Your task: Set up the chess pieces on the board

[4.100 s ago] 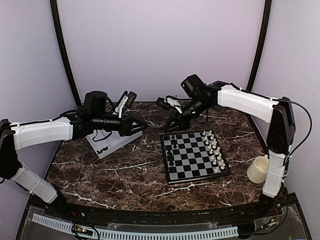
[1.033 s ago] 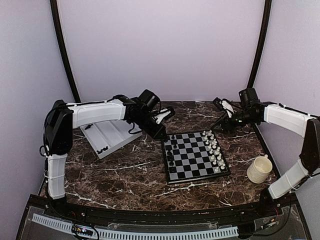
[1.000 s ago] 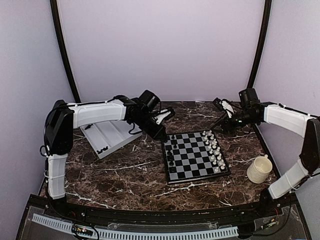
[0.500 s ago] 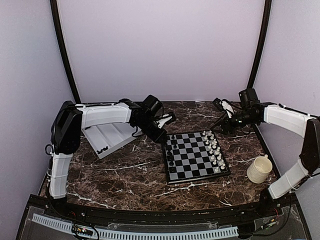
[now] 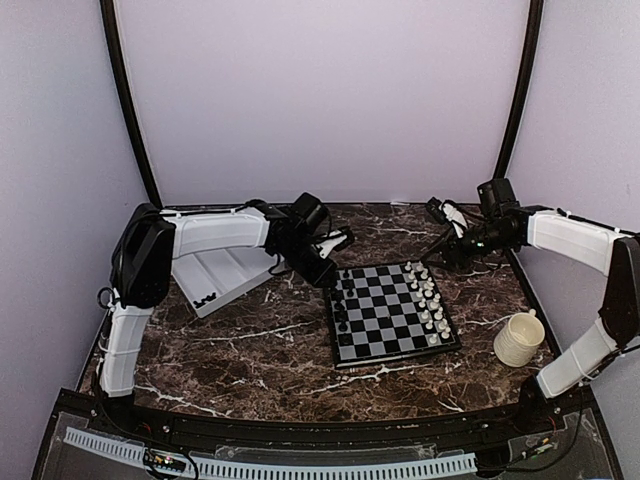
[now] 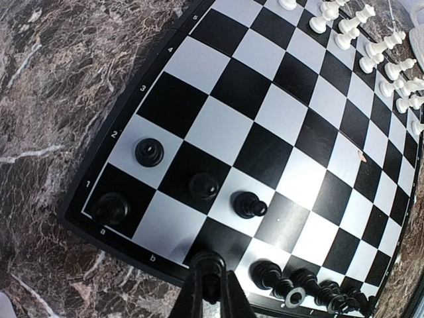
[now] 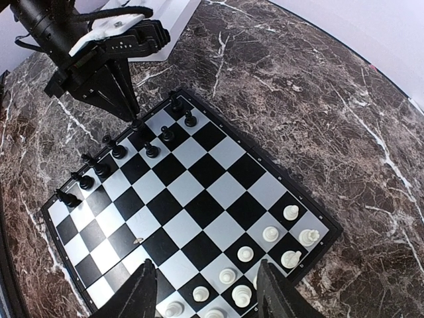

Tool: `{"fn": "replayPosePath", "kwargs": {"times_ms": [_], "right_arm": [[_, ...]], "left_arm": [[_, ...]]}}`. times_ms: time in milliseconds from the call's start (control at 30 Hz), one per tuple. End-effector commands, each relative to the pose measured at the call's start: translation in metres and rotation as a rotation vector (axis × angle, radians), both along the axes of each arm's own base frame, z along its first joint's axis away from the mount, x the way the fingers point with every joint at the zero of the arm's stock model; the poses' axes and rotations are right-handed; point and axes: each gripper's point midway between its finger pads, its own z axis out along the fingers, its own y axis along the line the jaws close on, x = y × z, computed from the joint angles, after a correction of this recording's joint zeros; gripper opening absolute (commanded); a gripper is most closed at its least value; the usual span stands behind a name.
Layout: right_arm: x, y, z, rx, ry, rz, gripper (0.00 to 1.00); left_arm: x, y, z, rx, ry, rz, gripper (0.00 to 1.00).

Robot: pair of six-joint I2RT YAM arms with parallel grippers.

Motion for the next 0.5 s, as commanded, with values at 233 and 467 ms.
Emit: {"fn": "replayPosePath", "kwargs": {"times_ms": [233, 467], "right_arm": [[0.0001, 0.0021, -0.0002, 0.01, -0.018, 0.015, 0.53], [0.0002, 0.0023, -0.002, 0.009, -0.012, 0.018, 0.53]], "left_arm": [[-0.0035, -0.0082, -0.0013, -0.014, 0.035, 0.0, 0.06], [-0.0069, -0.0115, -0.0045, -0.022, 0.057, -0.011, 0.06]]}}
